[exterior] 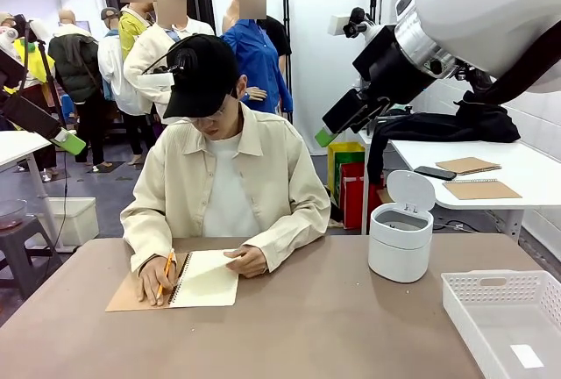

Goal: Sort the paper based on its condition.
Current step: If a person hands you a paper, place it in the Organizing basket , and if it's crumpled, put it in the Trash can.

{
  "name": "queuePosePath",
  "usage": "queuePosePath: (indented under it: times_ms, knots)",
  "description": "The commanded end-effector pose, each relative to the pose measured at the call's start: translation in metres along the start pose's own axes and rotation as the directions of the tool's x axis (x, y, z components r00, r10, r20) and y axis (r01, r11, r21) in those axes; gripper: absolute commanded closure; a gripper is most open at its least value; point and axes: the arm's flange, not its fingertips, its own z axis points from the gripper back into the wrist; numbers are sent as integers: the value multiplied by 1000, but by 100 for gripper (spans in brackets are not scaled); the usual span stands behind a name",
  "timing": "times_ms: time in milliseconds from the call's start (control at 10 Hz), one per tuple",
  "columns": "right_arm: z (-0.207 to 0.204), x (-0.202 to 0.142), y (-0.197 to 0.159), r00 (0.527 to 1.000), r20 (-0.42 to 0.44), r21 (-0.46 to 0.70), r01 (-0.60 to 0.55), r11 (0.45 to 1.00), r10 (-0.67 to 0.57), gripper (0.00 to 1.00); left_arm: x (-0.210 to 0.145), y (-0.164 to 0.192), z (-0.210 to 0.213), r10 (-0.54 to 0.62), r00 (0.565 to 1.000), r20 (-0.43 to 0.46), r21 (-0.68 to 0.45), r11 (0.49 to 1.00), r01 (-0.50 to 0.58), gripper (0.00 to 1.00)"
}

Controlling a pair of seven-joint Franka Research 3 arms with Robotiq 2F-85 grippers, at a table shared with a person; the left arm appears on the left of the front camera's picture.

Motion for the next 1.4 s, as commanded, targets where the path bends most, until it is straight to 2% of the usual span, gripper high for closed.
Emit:
queuePosePath:
  times_ms: [0, 1300]
  knots:
    - [-1, -1, 0, 1000, 0, -3, 3, 1000, -3, 0, 0, 0, 1, 0, 1000, 6, 3, 1000, 0, 0]
    - [-1, -1, 0, 1000, 0, -3, 3, 1000, -3, 0, 0, 0, 1, 0, 1000, 6, 3, 1000, 0, 0]
